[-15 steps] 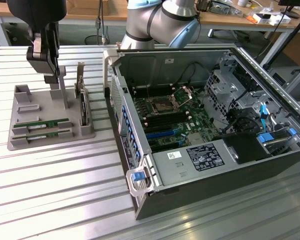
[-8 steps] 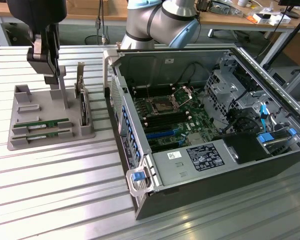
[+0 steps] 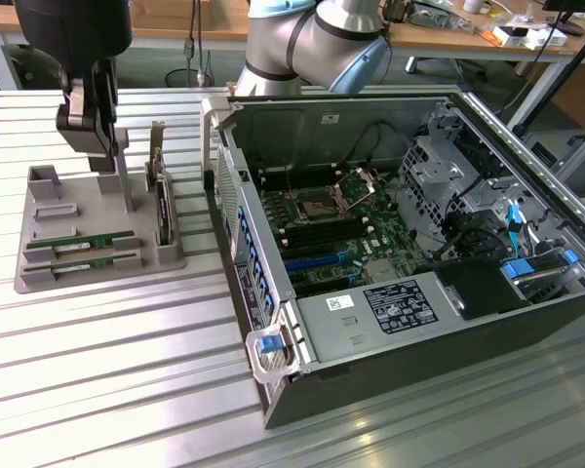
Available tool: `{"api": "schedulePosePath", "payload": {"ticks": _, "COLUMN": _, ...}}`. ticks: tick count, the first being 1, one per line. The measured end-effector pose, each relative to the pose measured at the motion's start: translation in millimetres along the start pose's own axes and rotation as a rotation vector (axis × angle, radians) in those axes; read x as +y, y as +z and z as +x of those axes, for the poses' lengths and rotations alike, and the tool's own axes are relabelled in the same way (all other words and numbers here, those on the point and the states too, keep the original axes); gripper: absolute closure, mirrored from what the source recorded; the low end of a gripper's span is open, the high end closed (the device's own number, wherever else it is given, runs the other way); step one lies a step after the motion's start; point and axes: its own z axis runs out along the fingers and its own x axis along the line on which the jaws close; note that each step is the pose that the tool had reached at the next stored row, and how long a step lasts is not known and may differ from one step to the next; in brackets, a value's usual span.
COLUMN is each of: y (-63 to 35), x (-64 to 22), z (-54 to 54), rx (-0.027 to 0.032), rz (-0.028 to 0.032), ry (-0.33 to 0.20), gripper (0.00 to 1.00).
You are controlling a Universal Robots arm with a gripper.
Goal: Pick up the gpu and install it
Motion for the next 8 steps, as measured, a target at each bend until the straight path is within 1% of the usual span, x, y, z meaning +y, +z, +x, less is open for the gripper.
{"api": "schedulePosePath", "payload": {"ticks": 8, "y": 6.8, "x": -0.3, "z": 0.2, "rx": -0.0029, "rz": -0.0004, "ry": 0.000, "gripper": 0.70}}
